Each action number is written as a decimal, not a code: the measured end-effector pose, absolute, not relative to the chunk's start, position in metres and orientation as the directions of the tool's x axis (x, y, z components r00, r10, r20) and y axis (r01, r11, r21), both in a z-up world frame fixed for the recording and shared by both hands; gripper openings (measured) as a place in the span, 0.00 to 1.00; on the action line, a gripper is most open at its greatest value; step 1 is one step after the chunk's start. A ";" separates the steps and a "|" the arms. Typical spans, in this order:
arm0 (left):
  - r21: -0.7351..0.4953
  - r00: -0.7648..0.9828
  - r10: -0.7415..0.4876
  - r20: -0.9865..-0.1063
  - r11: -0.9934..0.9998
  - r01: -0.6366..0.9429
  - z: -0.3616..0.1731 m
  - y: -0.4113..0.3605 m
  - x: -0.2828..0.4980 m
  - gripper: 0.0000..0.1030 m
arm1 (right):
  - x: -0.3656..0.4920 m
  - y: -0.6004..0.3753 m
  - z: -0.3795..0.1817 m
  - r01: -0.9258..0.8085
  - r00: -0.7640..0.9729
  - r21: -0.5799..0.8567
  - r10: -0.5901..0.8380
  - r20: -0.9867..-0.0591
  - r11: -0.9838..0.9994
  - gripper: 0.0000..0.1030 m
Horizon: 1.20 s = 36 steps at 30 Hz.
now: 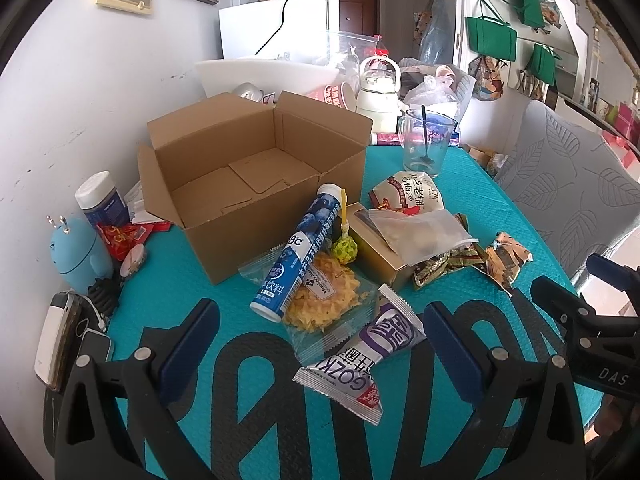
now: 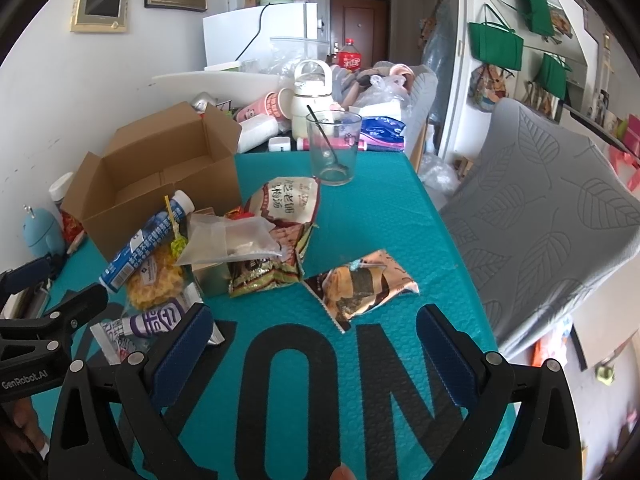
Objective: Organize snacks
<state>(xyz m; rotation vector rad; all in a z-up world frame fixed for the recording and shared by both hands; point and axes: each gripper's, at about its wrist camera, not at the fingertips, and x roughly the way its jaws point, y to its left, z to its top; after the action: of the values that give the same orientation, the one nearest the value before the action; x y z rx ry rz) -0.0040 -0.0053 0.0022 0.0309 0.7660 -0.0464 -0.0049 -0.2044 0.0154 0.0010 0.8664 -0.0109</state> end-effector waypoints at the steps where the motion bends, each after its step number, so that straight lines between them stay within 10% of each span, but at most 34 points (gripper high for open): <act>1: 0.010 0.719 -0.032 -0.694 0.998 0.054 0.002 -0.005 -0.004 1.00 | -0.005 -0.204 0.015 0.011 0.647 -0.004 -0.010 -0.762 1.000 1.00; 36: 0.014 0.722 -0.031 -0.691 0.998 0.057 0.004 -0.007 -0.007 1.00 | -0.008 -0.204 0.015 0.005 0.647 -0.004 -0.007 -0.762 1.000 1.00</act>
<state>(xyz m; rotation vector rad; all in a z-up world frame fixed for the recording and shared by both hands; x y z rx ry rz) -0.0070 -0.0065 0.0036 0.0348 0.7623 -0.0486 -0.0081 -0.2037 0.0146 -0.0016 0.8672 -0.0067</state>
